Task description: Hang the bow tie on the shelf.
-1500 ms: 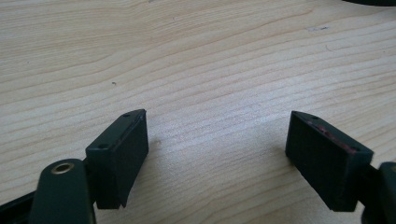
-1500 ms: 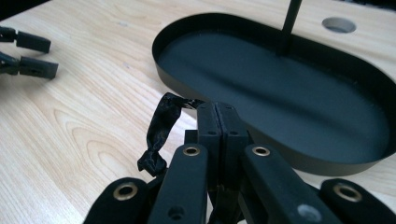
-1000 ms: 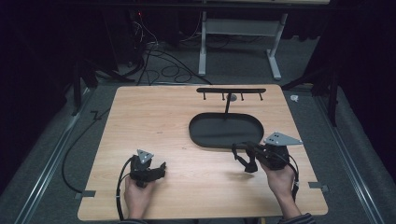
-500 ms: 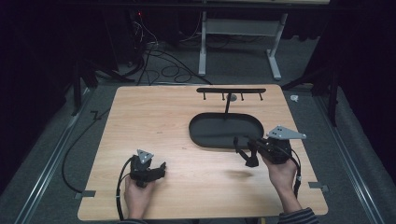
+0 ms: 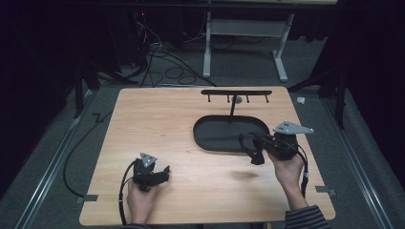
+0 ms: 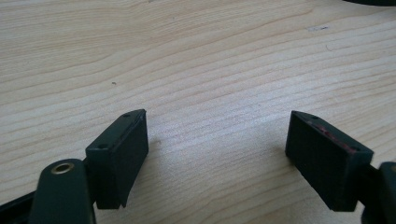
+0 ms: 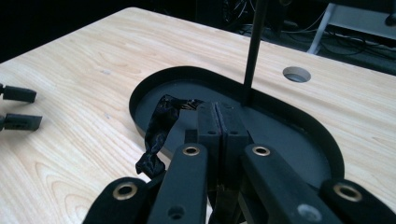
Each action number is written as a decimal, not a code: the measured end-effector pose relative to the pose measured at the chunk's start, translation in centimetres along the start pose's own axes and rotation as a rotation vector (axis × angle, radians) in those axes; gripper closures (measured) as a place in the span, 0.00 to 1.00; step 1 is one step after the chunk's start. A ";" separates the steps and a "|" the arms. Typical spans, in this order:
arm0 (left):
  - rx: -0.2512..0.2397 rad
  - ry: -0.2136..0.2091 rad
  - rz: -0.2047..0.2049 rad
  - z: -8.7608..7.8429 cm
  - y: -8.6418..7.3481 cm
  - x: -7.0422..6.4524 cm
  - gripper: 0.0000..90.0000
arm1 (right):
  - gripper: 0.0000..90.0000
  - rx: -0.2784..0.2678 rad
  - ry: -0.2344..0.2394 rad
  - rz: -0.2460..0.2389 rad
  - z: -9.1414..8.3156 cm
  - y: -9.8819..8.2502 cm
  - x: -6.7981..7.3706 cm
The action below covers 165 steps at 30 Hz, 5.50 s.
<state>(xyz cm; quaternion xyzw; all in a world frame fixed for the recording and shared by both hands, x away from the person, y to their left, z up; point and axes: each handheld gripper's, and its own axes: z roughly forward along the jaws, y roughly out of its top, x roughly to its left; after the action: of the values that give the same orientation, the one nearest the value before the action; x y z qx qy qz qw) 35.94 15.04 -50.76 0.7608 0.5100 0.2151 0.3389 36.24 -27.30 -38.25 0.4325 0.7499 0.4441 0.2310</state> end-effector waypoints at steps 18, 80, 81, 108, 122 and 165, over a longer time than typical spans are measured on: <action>0.000 0.000 0.000 0.0 0.0 0.0 0.24 | 1.00 -0.011 -0.026 0.035 0.3 1.1 -1.9; -0.002 -0.003 -0.001 0.0 0.0 0.0 0.24 | 1.00 -0.041 -0.122 0.106 4.8 7.7 -5.2; -0.002 -0.003 -0.001 0.0 0.0 0.0 0.24 | 1.00 -0.041 -0.122 0.106 4.8 7.7 -5.2; 0.000 -0.003 0.000 0.0 0.0 0.0 0.24 | 0.99 0.022 -0.170 0.130 7.1 7.0 -6.2; 0.000 -0.003 0.000 0.0 0.0 0.0 0.24 | 0.97 0.007 -0.161 0.112 6.5 6.8 -5.7; 0.000 -0.003 0.000 0.0 0.0 0.0 0.24 | 0.87 -0.010 -0.137 0.102 4.6 5.7 -5.4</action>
<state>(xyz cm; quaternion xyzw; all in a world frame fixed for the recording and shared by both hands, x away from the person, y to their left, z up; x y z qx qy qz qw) 35.97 15.07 -50.76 0.7612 0.5094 0.2139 0.3397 44.97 -28.46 -35.80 0.4980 0.7072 0.4286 0.2611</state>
